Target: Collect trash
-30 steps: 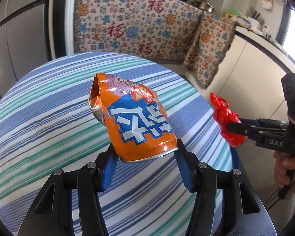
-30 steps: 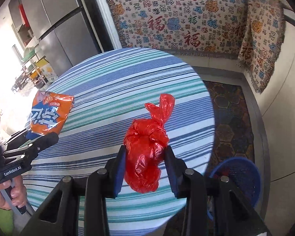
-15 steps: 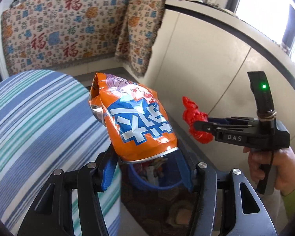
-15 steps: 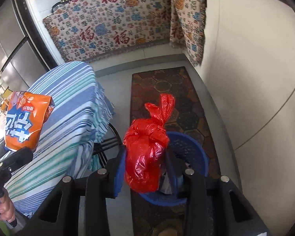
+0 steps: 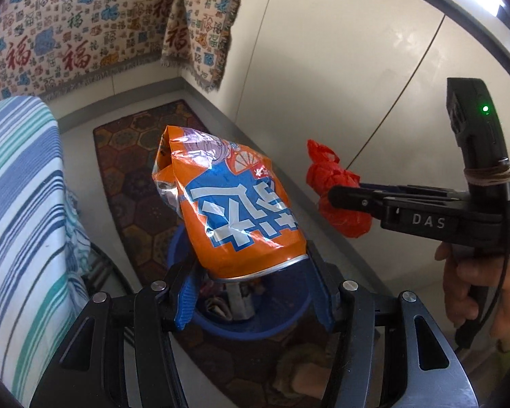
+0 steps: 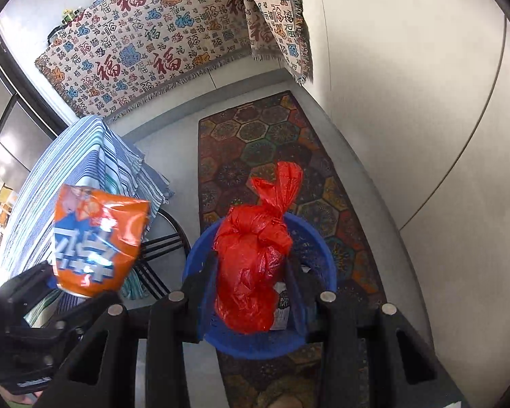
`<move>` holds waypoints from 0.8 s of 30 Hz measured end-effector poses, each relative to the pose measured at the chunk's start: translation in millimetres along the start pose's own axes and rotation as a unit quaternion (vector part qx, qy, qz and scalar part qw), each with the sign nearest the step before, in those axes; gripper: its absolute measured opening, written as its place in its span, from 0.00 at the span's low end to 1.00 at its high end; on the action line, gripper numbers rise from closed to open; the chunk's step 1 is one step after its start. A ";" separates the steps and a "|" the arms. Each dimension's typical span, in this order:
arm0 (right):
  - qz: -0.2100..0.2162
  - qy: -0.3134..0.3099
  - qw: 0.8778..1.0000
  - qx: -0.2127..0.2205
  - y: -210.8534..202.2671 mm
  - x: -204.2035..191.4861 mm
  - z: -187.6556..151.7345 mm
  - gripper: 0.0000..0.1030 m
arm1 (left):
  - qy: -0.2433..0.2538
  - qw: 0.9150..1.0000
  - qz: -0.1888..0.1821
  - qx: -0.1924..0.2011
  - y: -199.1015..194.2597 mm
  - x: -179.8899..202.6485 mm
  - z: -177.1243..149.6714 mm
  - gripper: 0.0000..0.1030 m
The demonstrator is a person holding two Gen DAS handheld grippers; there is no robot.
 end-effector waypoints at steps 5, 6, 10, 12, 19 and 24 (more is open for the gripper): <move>0.009 0.009 1.000 0.001 2.4 4.7 0.2 0.38 | 0.000 1.000 0.005 -0.015 22.2 -1.2 -2.6 0.56; 0.009 0.010 1.000 0.001 3.3 5.5 0.7 0.38 | 0.002 1.000 0.006 -0.017 25.5 -1.2 -3.0 0.56; 0.015 0.026 1.000 -0.003 11.3 10.7 2.1 0.42 | 0.008 0.999 0.011 -0.030 40.7 -1.3 -7.1 0.57; 0.028 0.046 0.999 -0.011 17.2 13.1 1.7 0.54 | 0.009 0.999 0.016 -0.038 49.2 -3.2 -9.4 0.67; 0.012 0.089 0.996 0.015 4.5 31.4 6.7 0.73 | -0.005 0.999 0.034 -0.016 35.1 -3.6 -4.2 0.79; -0.013 0.112 0.993 0.040 -27.1 38.7 -1.6 0.79 | 0.024 0.997 0.073 0.033 -19.2 17.8 3.5 0.99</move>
Point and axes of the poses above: each gripper's, at about its wrist camera, not at the fingertips, and y roughly the way its jaws point, x to its right, z to its top, the point moved 10 cm from there along y, roughly the way its jaws point, and after that the axes turned 9 degrees about -z, right-handed, at the moved point
